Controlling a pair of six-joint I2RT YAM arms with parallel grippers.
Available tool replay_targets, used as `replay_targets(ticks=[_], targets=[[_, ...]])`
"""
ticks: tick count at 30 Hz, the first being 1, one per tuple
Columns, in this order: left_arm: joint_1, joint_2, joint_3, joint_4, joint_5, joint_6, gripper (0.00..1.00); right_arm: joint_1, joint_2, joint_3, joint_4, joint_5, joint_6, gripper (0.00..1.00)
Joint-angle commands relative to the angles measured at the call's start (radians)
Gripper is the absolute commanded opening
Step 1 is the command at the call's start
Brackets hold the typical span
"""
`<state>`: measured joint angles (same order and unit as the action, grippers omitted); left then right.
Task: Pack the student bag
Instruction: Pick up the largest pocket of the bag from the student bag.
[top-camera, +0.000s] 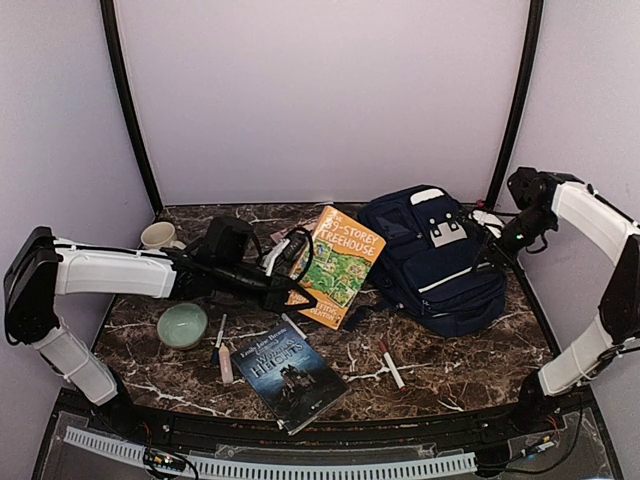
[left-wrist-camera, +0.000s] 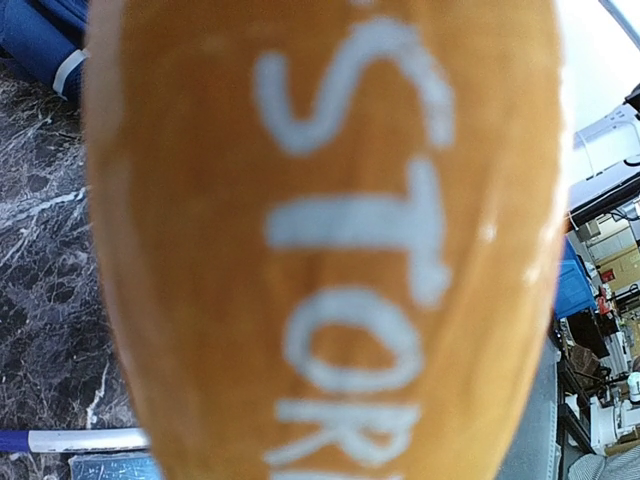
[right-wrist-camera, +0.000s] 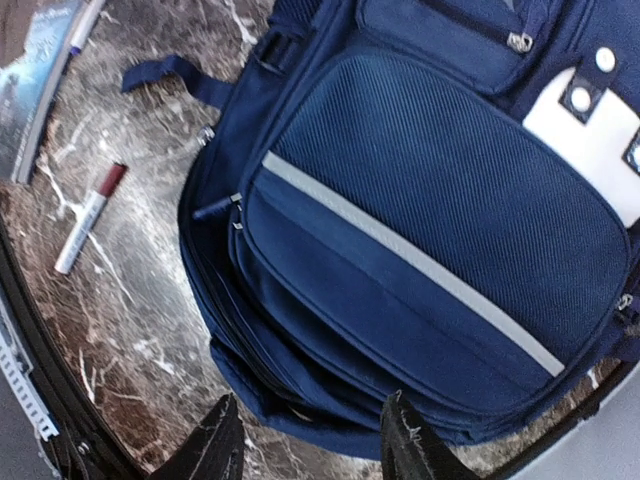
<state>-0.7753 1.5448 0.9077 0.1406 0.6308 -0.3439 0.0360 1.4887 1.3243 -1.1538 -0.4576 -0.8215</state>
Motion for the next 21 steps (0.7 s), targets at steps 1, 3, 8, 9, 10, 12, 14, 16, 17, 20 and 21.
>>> replay_targets(ticks=[1, 3, 8, 9, 10, 12, 14, 16, 17, 20, 21], targets=[[0.002, -0.007, 0.046, 0.085, 0.018, 0.001, 0.00, -0.003, -0.057, -0.072, 0.060, 0.264, -0.112, 0.46], [0.002, 0.002, 0.048, 0.089, 0.022, -0.005, 0.00, -0.004, -0.061, -0.098, 0.073, 0.304, -0.145, 0.45], [0.002, 0.009, 0.046, 0.087, 0.032, -0.015, 0.00, -0.004, -0.057, -0.150, 0.107, 0.341, -0.189, 0.47], [0.002, 0.009, 0.043, 0.089, 0.031, -0.015, 0.00, -0.003, -0.057, -0.161, 0.123, 0.347, -0.184, 0.48], [0.002, 0.010, 0.043, 0.088, 0.028, -0.015, 0.00, -0.002, -0.055, -0.164, 0.130, 0.349, -0.187, 0.49], [0.002, 0.013, 0.043, 0.089, 0.028, -0.017, 0.00, 0.002, -0.048, -0.181, 0.127, 0.349, -0.211, 0.51], [0.002, 0.016, 0.044, 0.090, 0.027, -0.020, 0.00, 0.008, -0.044, -0.210, 0.137, 0.361, -0.231, 0.51], [0.002, 0.019, 0.047, 0.083, 0.022, -0.022, 0.00, 0.015, -0.041, -0.228, 0.155, 0.379, -0.242, 0.52], [0.002, 0.018, 0.047, 0.082, 0.021, -0.023, 0.00, 0.020, -0.039, -0.232, 0.167, 0.389, -0.242, 0.52], [0.002, 0.021, 0.044, 0.086, 0.023, -0.031, 0.00, 0.036, -0.027, -0.248, 0.188, 0.412, -0.246, 0.54], [0.002, 0.021, 0.043, 0.088, 0.023, -0.033, 0.00, 0.041, -0.022, -0.256, 0.198, 0.420, -0.249, 0.54]])
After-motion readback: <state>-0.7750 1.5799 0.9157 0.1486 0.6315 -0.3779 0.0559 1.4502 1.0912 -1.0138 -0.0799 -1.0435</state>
